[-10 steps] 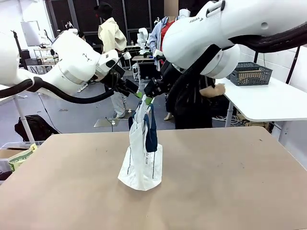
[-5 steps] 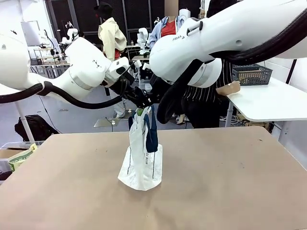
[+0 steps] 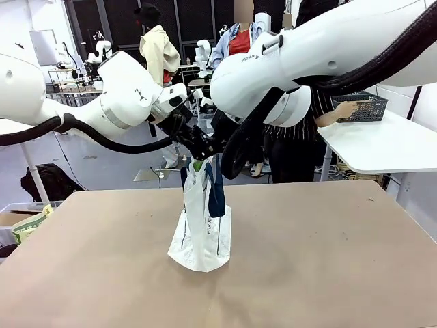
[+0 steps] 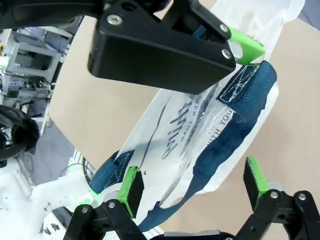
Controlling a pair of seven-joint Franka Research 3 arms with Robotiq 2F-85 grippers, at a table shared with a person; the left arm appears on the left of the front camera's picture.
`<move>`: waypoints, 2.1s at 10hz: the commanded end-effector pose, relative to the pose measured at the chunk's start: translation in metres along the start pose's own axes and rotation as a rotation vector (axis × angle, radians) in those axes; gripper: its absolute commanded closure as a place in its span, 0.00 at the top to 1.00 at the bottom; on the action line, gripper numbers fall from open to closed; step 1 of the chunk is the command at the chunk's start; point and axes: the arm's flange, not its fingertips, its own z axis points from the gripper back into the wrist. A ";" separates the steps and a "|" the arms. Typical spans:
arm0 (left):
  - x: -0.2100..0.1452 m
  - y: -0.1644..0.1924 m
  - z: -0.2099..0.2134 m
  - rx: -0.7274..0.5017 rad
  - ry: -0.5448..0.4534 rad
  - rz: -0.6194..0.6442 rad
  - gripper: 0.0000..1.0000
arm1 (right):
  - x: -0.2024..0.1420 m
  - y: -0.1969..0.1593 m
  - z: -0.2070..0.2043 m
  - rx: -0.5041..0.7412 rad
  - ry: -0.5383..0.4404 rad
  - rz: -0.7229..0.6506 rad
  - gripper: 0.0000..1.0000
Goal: Transfer purchased items from the store into the shopping bag.
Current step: Open the Reusable shopping bag in the center of the table.
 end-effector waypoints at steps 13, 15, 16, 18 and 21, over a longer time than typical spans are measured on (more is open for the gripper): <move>-0.007 0.011 0.008 0.082 0.126 0.066 0.00 | 0.001 -0.002 -0.010 -0.112 0.061 -0.021 0.00; -0.022 0.023 0.024 0.131 0.115 0.089 0.00 | -0.001 -0.004 -0.005 -0.166 0.066 -0.045 0.00; -0.033 0.032 0.037 0.167 0.099 0.111 0.00 | -0.002 -0.005 -0.003 -0.185 0.066 -0.051 0.00; -0.066 0.052 0.068 0.260 0.093 0.186 0.00 | -0.001 -0.008 0.004 -0.229 0.071 -0.062 0.00; -0.121 0.069 0.092 0.324 0.066 0.233 0.00 | 0.004 -0.008 0.006 -0.305 0.085 -0.076 0.00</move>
